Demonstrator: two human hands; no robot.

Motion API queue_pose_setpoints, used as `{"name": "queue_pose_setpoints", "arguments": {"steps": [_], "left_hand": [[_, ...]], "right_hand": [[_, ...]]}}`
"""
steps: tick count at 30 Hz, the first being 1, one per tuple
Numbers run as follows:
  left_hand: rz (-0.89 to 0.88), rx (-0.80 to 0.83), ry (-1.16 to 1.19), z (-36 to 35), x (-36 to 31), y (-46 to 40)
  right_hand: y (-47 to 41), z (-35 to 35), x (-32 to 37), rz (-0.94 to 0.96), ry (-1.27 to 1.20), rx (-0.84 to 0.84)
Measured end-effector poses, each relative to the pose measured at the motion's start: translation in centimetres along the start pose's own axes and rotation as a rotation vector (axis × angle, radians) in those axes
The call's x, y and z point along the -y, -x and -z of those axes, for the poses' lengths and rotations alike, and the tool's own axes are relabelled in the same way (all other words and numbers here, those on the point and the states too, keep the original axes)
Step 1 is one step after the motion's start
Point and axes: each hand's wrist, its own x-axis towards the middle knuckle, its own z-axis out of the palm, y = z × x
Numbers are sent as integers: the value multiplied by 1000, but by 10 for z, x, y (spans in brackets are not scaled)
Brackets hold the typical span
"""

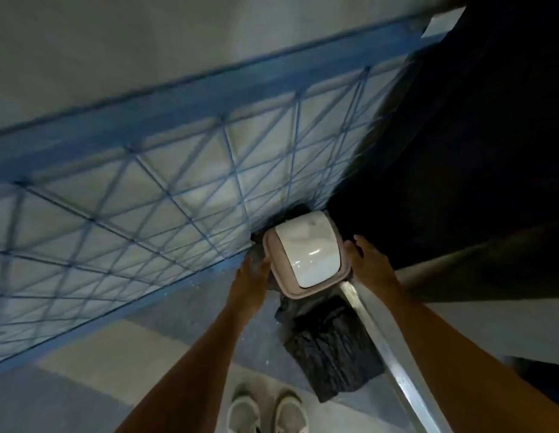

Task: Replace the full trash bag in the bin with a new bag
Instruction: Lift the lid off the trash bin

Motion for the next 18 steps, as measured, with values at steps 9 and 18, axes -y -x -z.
{"name": "queue_pose_setpoints", "arguments": {"steps": [9,18], "left_hand": [[75,56,337,-69,65,-116],[186,-44,473,-104,80,-141]], "right_hand": [[-131,-69,-64,-235,-307,-119],[-166,-93,-91,-324,-643,-22]]}}
